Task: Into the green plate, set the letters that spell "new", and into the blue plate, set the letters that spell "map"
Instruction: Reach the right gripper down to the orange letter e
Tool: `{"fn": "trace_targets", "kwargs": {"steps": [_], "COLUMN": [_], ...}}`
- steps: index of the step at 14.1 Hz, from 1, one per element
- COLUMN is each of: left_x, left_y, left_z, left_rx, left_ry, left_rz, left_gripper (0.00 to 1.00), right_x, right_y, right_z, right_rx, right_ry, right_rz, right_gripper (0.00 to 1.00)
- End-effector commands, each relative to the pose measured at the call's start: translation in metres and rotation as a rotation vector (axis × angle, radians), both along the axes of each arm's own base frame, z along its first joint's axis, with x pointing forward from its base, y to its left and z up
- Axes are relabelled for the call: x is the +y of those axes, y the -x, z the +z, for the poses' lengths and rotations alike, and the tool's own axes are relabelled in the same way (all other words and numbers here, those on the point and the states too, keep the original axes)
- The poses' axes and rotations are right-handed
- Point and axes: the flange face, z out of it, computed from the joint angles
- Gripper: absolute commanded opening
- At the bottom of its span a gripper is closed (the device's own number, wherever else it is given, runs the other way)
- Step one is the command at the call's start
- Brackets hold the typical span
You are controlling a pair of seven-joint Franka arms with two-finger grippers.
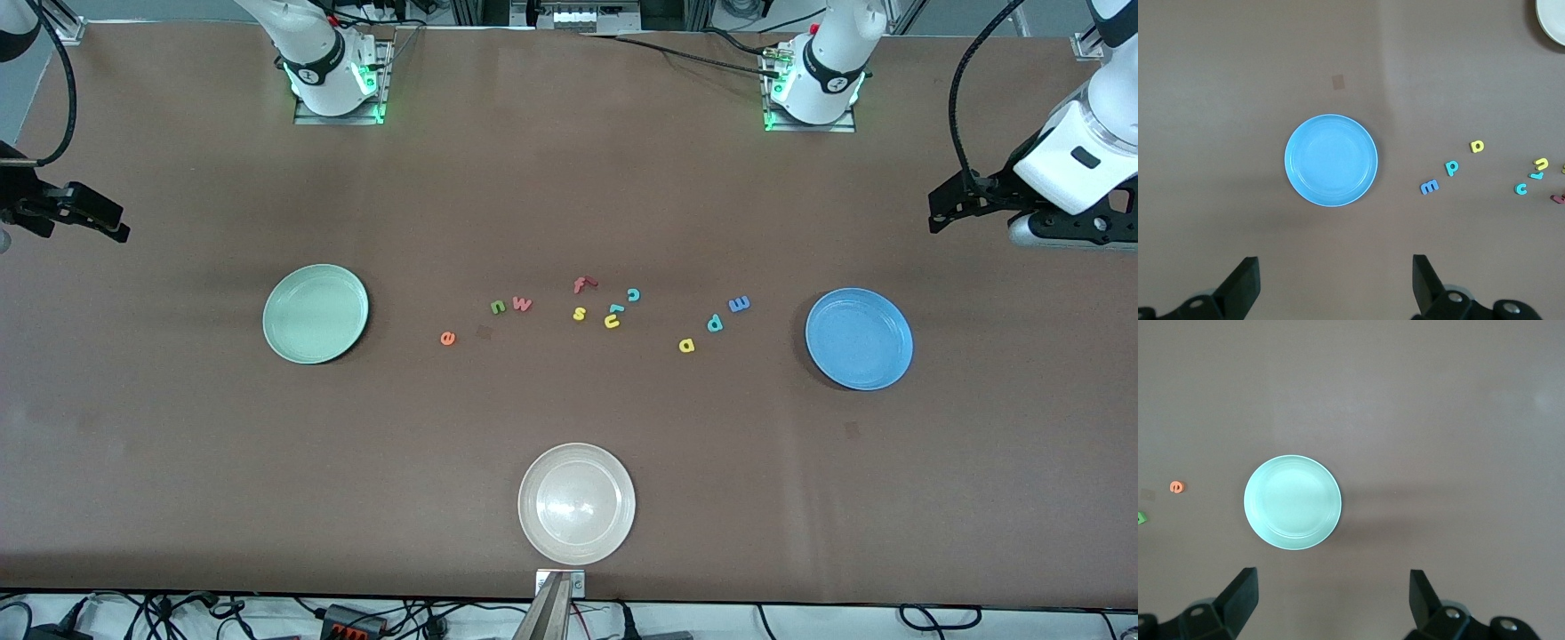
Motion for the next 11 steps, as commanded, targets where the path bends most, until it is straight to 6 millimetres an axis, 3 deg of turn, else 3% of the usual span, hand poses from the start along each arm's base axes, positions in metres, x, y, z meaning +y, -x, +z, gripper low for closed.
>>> {"fn": "trace_targets", "kwargs": {"steps": [1,6,8,11], "left_x": [-0.002,-0.002,-0.002,-0.002], "left_y": [0.001,0.001,0.001,0.001], "left_z": [0.002,0.002,0.002,0.002], "left_rx": [-0.004,-0.004,-0.004,-0.004], "left_ry": [0.005,0.005,0.005,0.005], "left_rz": [0.007,0.007,0.007,0.007], "left_gripper": [1.00,1.00,1.00,1.00], "right_x": [-0.002,0.003,0.014,0.021], "right_y": [0.001,-0.003,-0.009,-0.024], "right_z": [0.002,-0.007,-0.021,-0.059], "right_rx": [-0.005,0.012,0.044,0.102], "right_ry": [0.007,0.007,0.005,0.000], "right_rz": [0.007,0.019,0.042,0.054], "right_gripper": [1.00,1.00,1.00,1.00]}}
